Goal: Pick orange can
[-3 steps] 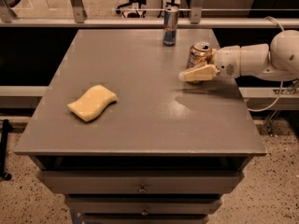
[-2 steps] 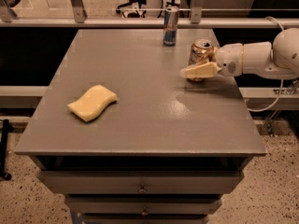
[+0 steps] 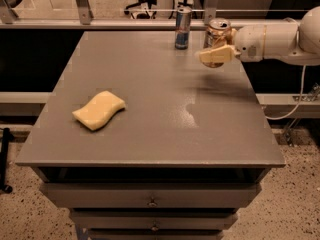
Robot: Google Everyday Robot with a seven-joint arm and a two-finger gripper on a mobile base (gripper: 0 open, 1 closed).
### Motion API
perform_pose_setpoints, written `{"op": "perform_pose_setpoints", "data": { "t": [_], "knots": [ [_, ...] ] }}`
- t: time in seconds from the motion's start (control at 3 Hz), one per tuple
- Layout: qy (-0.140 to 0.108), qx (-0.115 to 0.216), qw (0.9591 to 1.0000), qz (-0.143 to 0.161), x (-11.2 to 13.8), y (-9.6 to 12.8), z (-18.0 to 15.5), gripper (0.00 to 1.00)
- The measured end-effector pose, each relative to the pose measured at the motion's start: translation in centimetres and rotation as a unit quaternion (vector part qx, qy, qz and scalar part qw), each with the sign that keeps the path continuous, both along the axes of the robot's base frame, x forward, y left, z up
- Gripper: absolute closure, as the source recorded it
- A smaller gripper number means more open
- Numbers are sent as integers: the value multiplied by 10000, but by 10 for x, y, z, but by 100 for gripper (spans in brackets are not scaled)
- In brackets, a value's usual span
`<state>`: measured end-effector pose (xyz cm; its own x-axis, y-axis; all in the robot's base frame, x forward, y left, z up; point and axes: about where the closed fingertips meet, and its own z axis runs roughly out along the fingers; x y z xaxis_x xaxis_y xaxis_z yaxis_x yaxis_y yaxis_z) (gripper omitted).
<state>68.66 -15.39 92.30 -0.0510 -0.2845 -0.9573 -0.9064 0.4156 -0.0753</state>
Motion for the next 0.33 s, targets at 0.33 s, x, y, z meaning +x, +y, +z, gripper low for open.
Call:
{"op": "perform_pose_setpoints", "data": {
  "t": [0.33],
  "knots": [
    [-100, -4, 9999, -29, 4, -2, 11, 100]
  ]
}}
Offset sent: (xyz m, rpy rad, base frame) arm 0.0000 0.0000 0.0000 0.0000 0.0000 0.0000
